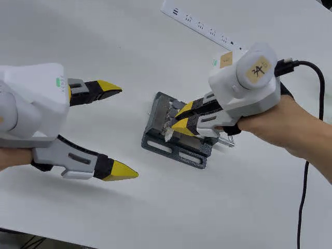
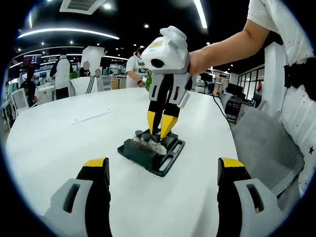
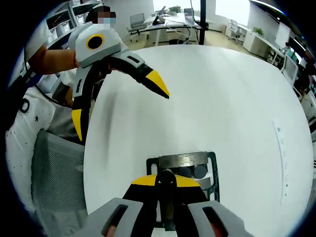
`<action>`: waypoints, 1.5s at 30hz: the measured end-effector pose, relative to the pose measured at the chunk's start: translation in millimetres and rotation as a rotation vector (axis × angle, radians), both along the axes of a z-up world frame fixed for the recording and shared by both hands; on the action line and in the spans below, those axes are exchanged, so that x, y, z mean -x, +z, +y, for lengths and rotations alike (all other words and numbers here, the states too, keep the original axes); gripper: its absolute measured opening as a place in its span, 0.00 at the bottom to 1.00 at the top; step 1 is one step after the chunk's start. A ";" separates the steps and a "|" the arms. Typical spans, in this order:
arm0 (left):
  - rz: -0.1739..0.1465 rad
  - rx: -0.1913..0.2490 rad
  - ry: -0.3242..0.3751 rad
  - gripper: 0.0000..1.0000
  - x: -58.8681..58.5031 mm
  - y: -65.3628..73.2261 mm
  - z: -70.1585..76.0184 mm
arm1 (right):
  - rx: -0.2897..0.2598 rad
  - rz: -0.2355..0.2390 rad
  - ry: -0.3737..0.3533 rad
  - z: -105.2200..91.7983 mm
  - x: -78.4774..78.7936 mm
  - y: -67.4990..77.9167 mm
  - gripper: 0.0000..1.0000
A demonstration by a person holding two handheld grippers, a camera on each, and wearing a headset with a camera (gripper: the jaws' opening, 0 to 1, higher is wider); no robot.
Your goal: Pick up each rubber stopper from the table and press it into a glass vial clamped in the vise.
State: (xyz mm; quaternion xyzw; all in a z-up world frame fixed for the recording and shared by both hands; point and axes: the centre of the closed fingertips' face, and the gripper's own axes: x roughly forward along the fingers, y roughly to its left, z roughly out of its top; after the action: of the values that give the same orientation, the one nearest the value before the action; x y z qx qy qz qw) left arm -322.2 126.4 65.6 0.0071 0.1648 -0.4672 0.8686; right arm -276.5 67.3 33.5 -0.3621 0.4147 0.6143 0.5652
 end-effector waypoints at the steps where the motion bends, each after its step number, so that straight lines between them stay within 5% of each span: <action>1: 0.001 0.001 -0.001 0.90 0.2 -0.1 -0.2 | 0.001 0.002 0.002 0.0 0.3 -0.3 0.06; 25: 0.008 0.003 -0.004 0.88 1.6 -2.9 0.3 | 0.032 -0.025 0.036 -1.3 -0.3 -6.2 0.06; 45: 0.007 0.010 -0.008 0.86 -0.6 -2.2 -2.1 | 0.145 -0.122 0.144 2.2 0.2 -9.1 0.05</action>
State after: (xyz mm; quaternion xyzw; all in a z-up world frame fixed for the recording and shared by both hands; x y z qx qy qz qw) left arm -321.6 124.2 63.4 0.0017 0.1652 -0.4714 0.8663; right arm -276.6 69.6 24.4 -0.4676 0.3959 0.5985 0.5162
